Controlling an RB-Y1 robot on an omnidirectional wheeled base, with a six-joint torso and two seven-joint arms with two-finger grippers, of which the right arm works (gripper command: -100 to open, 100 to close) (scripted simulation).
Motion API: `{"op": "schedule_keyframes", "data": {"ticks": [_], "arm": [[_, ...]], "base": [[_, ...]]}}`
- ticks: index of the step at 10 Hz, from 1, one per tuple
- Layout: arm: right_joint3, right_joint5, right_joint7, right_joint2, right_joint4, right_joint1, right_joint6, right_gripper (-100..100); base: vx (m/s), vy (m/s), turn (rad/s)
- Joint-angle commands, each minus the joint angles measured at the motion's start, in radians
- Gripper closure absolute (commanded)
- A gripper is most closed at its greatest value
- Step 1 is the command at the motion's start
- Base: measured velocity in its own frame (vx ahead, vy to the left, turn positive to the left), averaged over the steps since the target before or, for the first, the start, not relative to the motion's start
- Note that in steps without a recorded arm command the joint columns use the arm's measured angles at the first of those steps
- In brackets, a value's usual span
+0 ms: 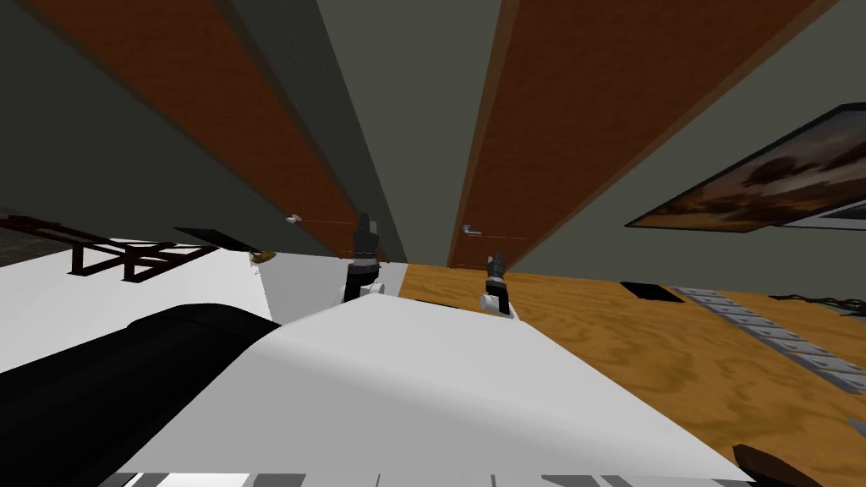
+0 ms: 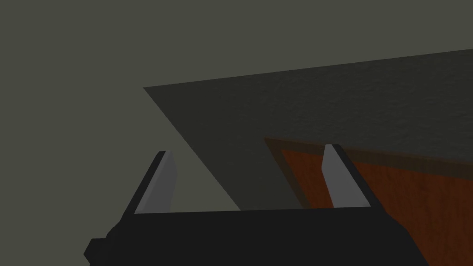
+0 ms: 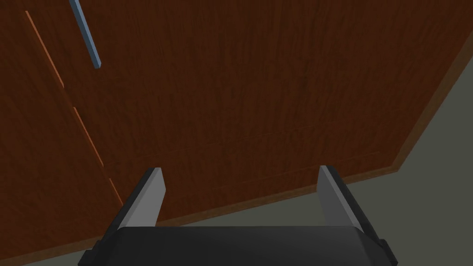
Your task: Pull the door open
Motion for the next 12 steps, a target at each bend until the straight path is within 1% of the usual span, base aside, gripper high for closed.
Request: {"op": "schedule_keyframes", "data": {"ticks": [1, 3, 4, 5, 6, 8, 9, 10, 11, 12], "arm": [[0.001, -0.006, -0.004, -0.006, 0.041, -0.01, -0.003, -100], [0.002, -0.016, -0.01, -0.014, 0.116, -0.04, -0.023, -100], [0.002, -0.016, -0.01, -0.014, 0.125, -0.04, -0.023, -100], [0.002, -0.021, -0.013, -0.017, 0.16, -0.055, -0.032, -100], [0.002, -0.021, -0.013, -0.017, 0.165, -0.055, -0.032, -100], [0.003, -0.03, -0.02, -0.025, 0.235, -0.083, -0.05, -100], [0.003, -0.03, -0.02, -0.025, 0.244, -0.083, -0.05, -100], [0.004, -0.035, -0.023, -0.028, 0.279, -0.098, -0.059, -100], [0.004, -0.035, -0.023, -0.028, 0.284, -0.098, -0.059, -100], [0.004, -0.039, -0.025, -0.031, 0.32, -0.111, -0.067, -100]], "base": [[0.058, -0.014, 0.097], [0.083, -0.018, 0.155], [0.065, -0.02, 0.043], [0.061, -0.019, 0.096], [0.046, -0.016, 0.047], [0.057, -0.016, 0.116], [0.058, -0.018, 0.053], [0.057, -0.014, 0.069], [0.043, -0.014, 0.057], [0.041, -0.017, 0.114]]}}
